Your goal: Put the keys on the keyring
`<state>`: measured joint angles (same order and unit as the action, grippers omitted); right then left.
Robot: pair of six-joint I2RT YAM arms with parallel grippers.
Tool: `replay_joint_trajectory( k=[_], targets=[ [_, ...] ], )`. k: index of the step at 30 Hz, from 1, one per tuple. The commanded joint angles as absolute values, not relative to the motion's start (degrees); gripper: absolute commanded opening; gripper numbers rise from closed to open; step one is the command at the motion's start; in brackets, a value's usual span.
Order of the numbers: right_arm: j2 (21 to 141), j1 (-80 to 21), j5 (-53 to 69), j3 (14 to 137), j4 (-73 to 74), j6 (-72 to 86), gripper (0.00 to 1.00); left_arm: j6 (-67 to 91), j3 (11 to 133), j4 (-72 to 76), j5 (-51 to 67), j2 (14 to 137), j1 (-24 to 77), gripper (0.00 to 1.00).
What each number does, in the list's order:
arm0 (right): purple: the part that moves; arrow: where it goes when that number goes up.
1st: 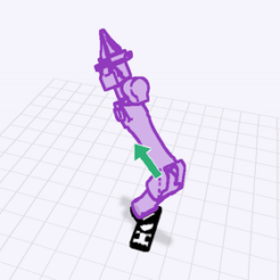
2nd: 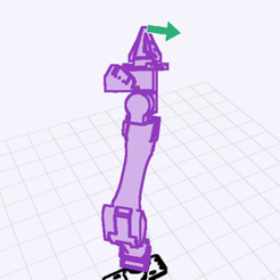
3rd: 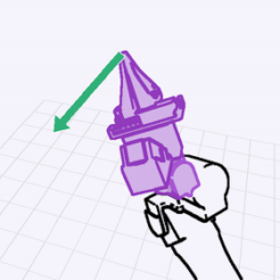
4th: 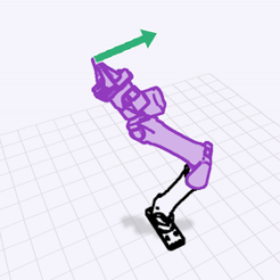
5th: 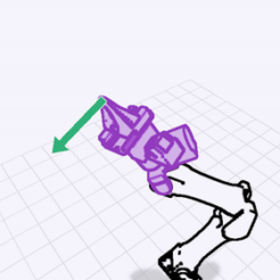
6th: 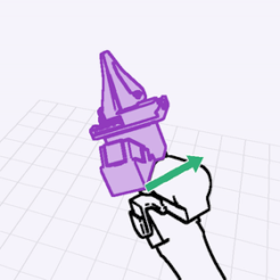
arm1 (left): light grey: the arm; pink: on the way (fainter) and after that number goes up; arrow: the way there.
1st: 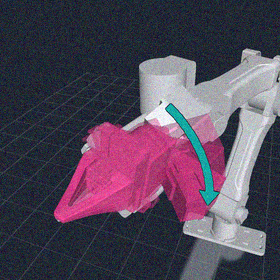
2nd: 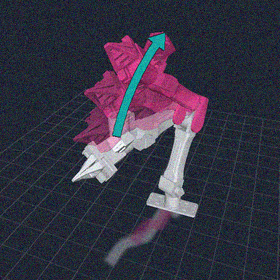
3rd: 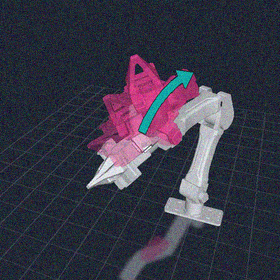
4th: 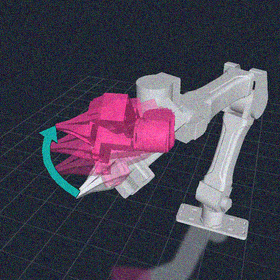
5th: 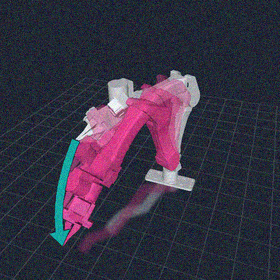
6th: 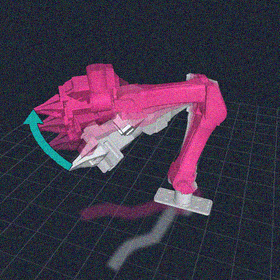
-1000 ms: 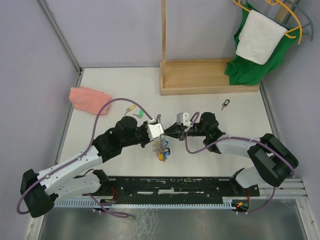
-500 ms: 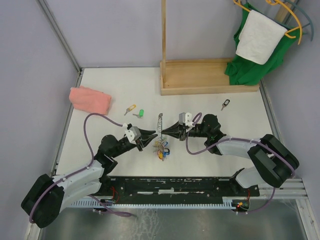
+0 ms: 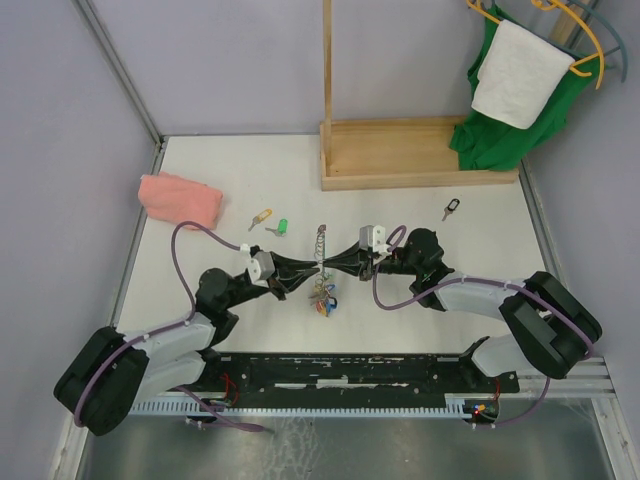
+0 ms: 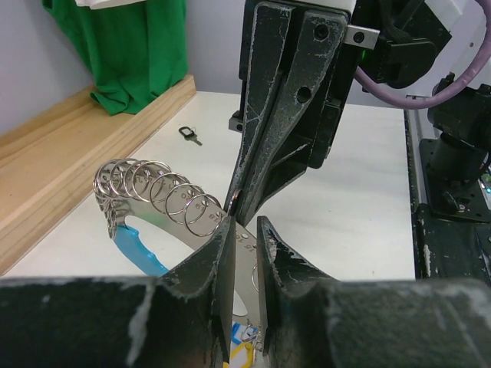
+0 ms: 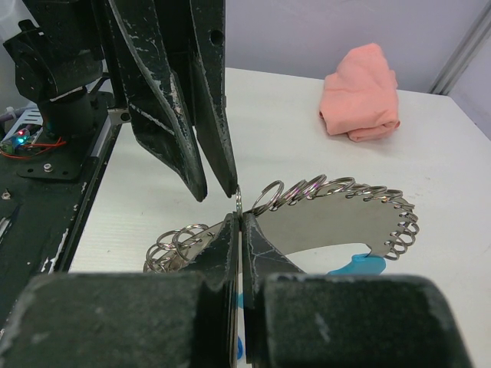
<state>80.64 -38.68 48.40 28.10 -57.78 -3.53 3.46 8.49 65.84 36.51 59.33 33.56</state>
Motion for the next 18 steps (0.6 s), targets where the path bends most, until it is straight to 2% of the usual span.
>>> replay_joint_trajectory(
  k=[1,18],
  targets=[
    [78.48,-38.67,48.69,28.3,-62.47,-3.6,0.01,5.67,9.62,71.1,38.45,60.95,33.06,0.22],
    [77.96,-38.69,48.87,27.86,-63.98,-2.81,0.01,6.13,10.18,69.35,35.16,61.89,32.54,0.24]
  ],
)
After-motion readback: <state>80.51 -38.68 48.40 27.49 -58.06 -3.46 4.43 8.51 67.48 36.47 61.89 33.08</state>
